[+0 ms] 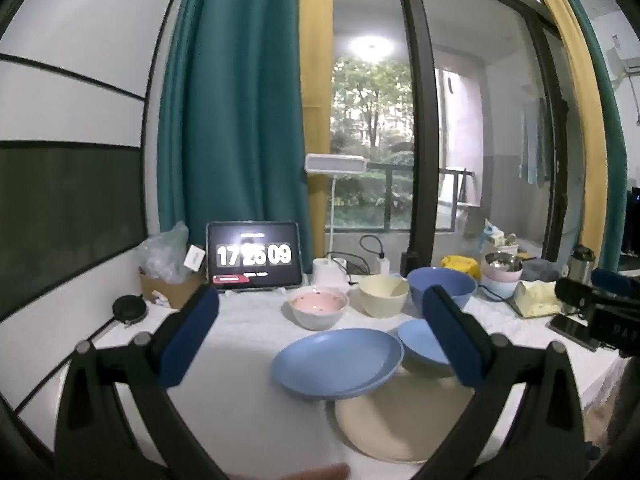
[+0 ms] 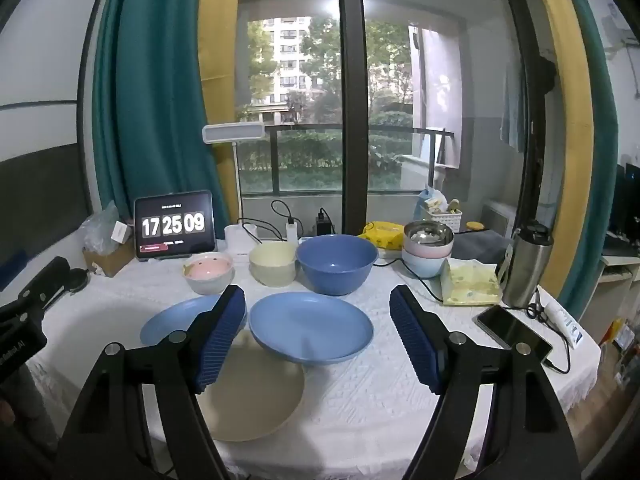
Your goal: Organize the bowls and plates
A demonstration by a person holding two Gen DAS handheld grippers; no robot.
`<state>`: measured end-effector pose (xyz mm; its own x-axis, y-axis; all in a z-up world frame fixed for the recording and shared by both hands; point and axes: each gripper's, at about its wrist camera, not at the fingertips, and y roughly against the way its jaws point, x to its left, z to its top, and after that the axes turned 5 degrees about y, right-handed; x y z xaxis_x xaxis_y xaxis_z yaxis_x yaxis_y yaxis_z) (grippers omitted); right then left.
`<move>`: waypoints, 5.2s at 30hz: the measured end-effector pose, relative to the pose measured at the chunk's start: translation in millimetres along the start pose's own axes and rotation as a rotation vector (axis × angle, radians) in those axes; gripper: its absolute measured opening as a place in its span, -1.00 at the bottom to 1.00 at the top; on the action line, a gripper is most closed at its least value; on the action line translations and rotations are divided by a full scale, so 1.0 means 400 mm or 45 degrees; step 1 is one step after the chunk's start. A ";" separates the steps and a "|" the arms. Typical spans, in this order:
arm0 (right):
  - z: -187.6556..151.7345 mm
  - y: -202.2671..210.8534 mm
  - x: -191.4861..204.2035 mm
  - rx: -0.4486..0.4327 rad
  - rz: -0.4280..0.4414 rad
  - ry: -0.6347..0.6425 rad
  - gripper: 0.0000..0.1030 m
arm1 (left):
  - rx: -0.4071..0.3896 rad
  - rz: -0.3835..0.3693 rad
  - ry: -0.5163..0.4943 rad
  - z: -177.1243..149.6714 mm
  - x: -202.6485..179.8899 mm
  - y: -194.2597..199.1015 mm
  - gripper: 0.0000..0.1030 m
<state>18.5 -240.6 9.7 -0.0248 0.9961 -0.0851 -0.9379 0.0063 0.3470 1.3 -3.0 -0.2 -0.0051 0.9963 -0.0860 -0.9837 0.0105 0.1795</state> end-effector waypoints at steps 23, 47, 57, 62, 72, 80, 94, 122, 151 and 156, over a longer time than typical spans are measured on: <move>-0.002 -0.005 0.012 0.025 0.005 0.019 0.52 | 0.021 0.010 0.055 0.001 0.027 0.017 0.99; -0.003 -0.004 0.010 0.028 0.006 0.020 0.52 | 0.021 0.010 0.054 -0.002 0.029 0.017 0.99; -0.004 -0.005 0.008 0.030 0.006 0.021 0.52 | 0.021 0.009 0.052 -0.001 0.031 0.014 0.99; -0.004 -0.005 0.008 0.030 0.006 0.022 0.52 | 0.024 0.008 0.053 0.000 0.030 0.015 0.99; -0.008 -0.007 0.010 0.033 0.007 0.022 0.52 | 0.022 0.009 0.052 0.001 0.031 0.015 0.99; -0.008 -0.007 0.013 0.034 0.007 0.022 0.52 | 0.022 0.008 0.052 0.001 0.032 0.014 0.99; -0.036 -0.011 0.010 0.040 0.008 0.023 0.52 | 0.026 0.010 0.053 -0.004 0.034 0.014 0.99; -0.133 -0.209 0.039 0.311 0.115 0.052 0.24 | 0.328 0.076 0.058 -0.138 0.055 -0.181 0.97; -0.124 -0.468 0.201 0.493 0.400 0.104 -0.33 | 0.661 0.176 0.174 -0.261 0.175 -0.475 0.12; -0.130 -0.490 0.216 0.514 0.416 0.107 -0.38 | 0.703 0.164 0.193 -0.273 0.185 -0.500 0.07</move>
<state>182.1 -160.4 -114.3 -0.3372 0.9412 0.0188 -0.6687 -0.2536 0.6990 177.9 59.3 -149.6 -0.1839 0.9696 -0.1613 -0.7341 -0.0264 0.6785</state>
